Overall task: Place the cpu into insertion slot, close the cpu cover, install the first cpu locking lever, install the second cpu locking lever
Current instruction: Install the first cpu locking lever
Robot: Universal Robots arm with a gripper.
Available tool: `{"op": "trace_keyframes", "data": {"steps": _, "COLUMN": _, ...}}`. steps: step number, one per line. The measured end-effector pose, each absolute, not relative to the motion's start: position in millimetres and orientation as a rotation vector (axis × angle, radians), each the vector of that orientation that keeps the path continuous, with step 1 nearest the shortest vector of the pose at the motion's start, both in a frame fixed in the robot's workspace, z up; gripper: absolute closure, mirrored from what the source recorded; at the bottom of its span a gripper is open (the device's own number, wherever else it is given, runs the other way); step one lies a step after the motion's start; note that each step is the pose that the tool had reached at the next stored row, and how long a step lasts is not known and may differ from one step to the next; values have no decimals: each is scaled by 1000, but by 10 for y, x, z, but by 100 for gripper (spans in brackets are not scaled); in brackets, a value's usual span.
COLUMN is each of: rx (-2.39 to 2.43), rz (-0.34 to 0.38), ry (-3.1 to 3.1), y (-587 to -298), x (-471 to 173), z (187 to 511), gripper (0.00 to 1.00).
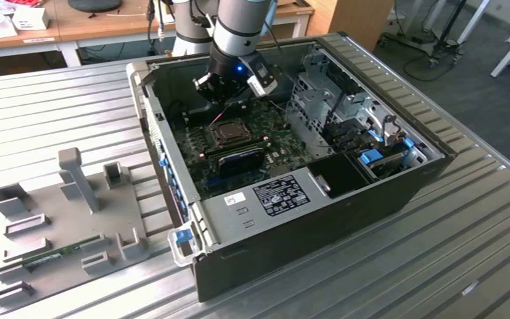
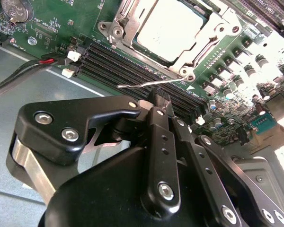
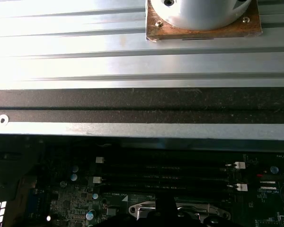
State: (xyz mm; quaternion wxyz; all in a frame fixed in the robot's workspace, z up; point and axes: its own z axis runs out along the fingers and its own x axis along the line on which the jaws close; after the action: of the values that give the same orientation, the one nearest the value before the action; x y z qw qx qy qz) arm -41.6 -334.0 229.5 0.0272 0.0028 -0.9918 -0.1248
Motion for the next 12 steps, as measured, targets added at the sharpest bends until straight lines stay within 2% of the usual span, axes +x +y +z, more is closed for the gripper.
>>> {"op": "trace_keyframes", "data": {"steps": 12, "rx": 9, "rz": -398, "ry": -3062, "y": -3340, "x": -417, "z": 2268, "gripper": 89}}
